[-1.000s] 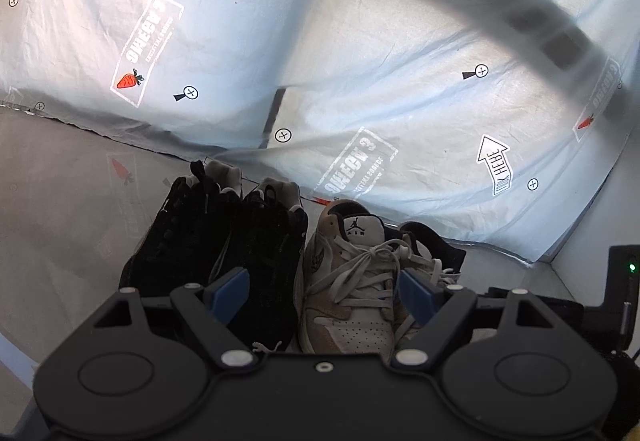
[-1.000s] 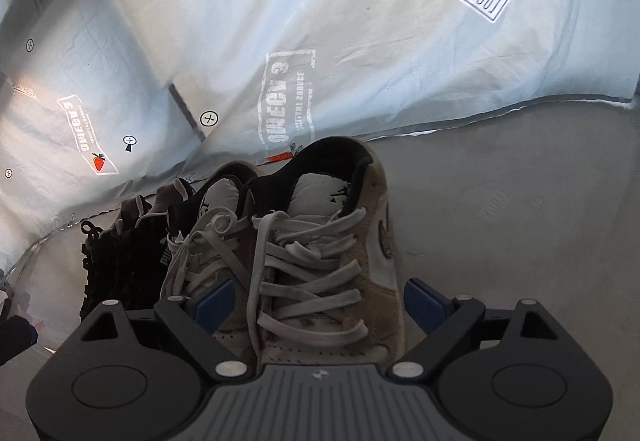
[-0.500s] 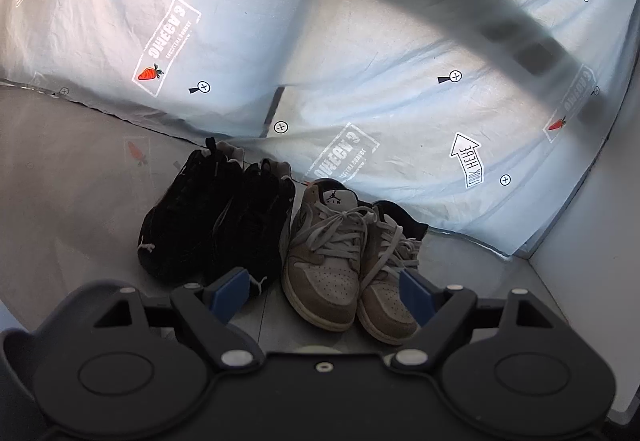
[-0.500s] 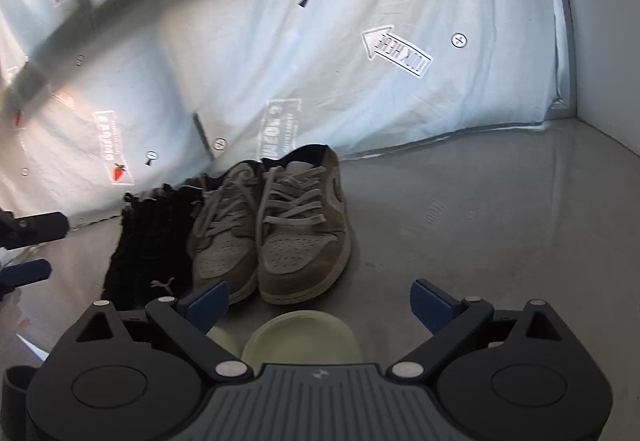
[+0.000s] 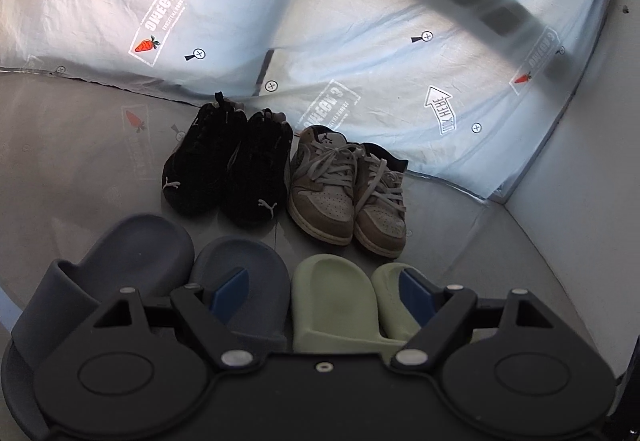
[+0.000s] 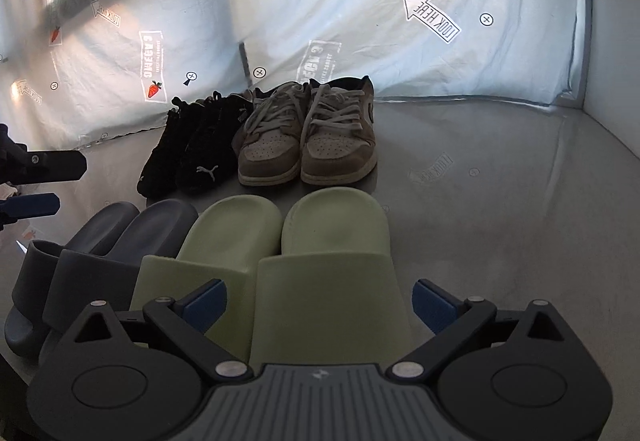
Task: Organize scattered shoes
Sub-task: 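Grasp both pale-green slides together with the right tool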
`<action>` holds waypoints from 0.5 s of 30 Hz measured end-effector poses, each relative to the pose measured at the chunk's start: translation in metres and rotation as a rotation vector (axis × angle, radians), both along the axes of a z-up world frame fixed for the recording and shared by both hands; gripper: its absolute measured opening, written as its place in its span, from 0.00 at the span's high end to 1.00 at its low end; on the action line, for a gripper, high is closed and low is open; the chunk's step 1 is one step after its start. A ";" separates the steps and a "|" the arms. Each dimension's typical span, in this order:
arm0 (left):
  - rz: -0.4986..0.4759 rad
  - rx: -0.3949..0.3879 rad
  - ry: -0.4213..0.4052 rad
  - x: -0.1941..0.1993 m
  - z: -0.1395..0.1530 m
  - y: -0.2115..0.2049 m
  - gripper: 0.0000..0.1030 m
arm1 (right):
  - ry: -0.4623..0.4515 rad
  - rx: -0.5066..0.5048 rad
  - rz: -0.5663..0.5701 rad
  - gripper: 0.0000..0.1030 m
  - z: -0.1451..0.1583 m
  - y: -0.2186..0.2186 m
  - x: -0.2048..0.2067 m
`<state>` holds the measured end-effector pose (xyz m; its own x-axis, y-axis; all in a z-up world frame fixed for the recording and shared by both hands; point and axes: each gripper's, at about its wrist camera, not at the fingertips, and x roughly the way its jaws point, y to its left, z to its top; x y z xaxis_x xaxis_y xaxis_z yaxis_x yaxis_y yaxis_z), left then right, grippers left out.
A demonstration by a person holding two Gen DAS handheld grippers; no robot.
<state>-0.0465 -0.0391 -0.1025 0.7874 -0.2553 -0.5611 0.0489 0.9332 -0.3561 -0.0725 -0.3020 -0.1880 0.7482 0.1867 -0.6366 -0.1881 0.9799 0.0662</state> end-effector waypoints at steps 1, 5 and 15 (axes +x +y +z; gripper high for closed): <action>-0.016 0.003 0.008 -0.002 -0.002 0.002 0.20 | -0.001 -0.003 -0.017 0.04 -0.001 0.004 -0.006; -0.083 0.004 0.021 -0.008 -0.008 0.016 0.20 | 0.032 -0.014 -0.080 0.04 -0.009 0.020 -0.027; -0.186 0.031 0.008 -0.017 -0.009 0.040 0.20 | -0.017 -0.160 -0.034 0.24 -0.031 0.056 -0.051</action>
